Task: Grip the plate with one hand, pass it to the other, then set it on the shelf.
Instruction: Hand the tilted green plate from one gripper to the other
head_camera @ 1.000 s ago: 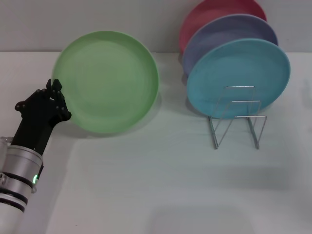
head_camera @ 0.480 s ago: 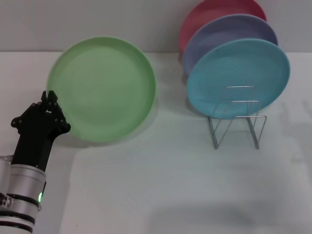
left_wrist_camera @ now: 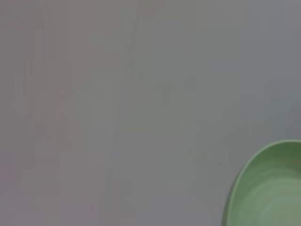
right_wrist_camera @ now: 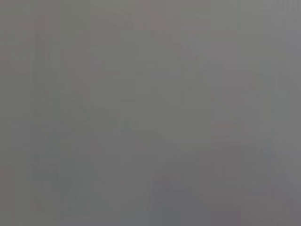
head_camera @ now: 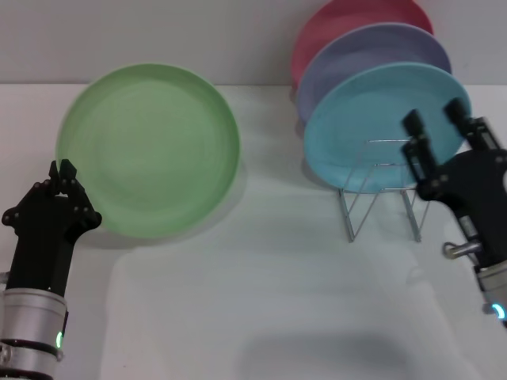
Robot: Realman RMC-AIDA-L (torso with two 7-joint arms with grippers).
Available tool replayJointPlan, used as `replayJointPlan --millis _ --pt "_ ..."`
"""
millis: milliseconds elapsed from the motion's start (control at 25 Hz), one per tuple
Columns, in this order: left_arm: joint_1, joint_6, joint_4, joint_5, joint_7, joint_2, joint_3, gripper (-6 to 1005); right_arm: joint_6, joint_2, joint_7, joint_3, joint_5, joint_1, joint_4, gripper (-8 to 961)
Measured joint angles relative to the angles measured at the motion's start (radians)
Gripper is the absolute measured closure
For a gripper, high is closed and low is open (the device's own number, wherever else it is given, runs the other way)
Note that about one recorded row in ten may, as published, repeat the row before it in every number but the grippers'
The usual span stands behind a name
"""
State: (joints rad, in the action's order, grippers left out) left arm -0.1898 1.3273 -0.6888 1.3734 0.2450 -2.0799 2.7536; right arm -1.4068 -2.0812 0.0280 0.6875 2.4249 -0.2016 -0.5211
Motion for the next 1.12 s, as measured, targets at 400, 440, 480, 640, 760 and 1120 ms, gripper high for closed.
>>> replayJointPlan --millis 400,440,480,640,760,1120 --pt "-0.019 0.054 0.025 -0.062 0.113 0.0 0.062 959 0.16 0.002 0.076 -0.11 0.003 -0.121 0.023 400" --pt "-0.022 0.057 0.026 -0.07 0.128 0.0 0.062 959 0.18 0.001 0.085 -0.114 0.003 -0.133 0.024 400" --pt "-0.024 0.059 0.027 -0.074 0.14 0.0 0.062 959 0.199 0.001 0.092 -0.119 0.003 -0.145 0.025 400" --pt "-0.037 0.073 0.038 -0.076 0.166 0.0 0.062 959 0.266 0.0 0.098 -0.131 0.004 -0.181 0.026 400" --pt "-0.046 0.075 0.045 -0.078 0.171 0.0 0.062 959 0.31 -0.003 0.108 -0.134 0.005 -0.207 0.028 400" --pt "-0.069 0.077 0.097 -0.094 0.171 0.0 0.062 958 0.361 -0.006 0.113 -0.132 0.0 -0.237 0.014 399"
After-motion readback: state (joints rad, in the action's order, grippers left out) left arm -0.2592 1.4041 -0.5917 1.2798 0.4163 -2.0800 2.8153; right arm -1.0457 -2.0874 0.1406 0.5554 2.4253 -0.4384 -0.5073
